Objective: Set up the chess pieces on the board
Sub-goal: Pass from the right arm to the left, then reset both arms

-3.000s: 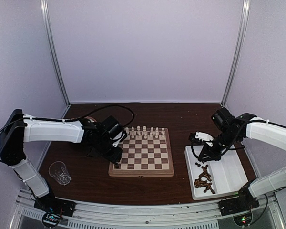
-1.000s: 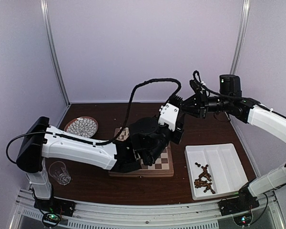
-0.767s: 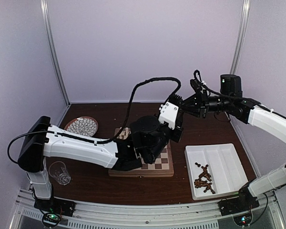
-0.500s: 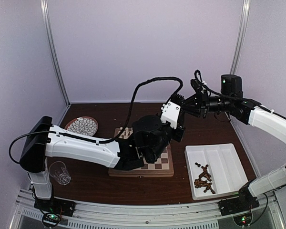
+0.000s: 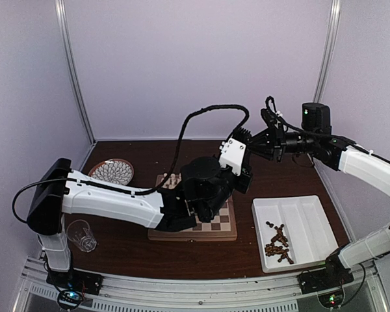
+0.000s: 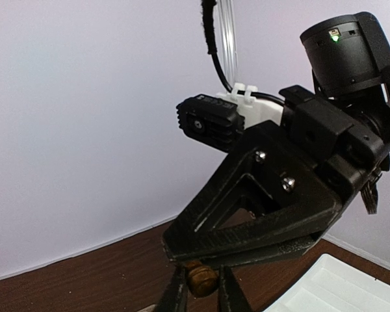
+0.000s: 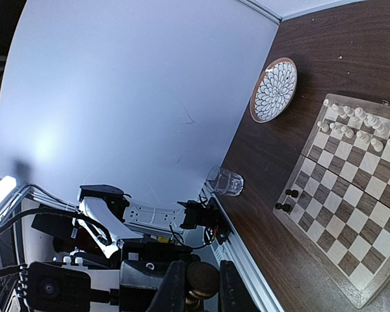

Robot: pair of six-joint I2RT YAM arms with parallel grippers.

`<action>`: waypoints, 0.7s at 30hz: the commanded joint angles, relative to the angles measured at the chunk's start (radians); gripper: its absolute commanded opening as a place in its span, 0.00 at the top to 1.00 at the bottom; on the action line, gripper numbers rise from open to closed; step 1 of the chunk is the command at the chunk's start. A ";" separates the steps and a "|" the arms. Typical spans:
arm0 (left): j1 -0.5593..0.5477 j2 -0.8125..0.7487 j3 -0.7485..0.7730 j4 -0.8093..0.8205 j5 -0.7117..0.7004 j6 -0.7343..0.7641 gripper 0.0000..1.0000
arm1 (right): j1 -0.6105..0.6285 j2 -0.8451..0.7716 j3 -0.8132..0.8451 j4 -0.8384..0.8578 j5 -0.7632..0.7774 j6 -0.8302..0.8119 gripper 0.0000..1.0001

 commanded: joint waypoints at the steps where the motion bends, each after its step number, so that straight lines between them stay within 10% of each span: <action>1: 0.006 -0.011 0.018 0.041 0.027 -0.008 0.88 | -0.004 -0.028 -0.018 0.016 -0.003 -0.016 0.95; 8: 0.006 -0.017 0.016 0.029 0.037 -0.008 0.90 | -0.009 -0.031 -0.013 0.010 0.000 -0.028 0.92; 13: 0.011 -0.051 0.011 -0.046 0.050 -0.008 0.92 | -0.078 -0.036 0.024 -0.034 -0.027 -0.078 0.68; 21: 0.095 -0.173 0.040 -0.528 0.228 -0.191 0.92 | -0.293 -0.088 0.076 -0.374 -0.065 -0.468 0.48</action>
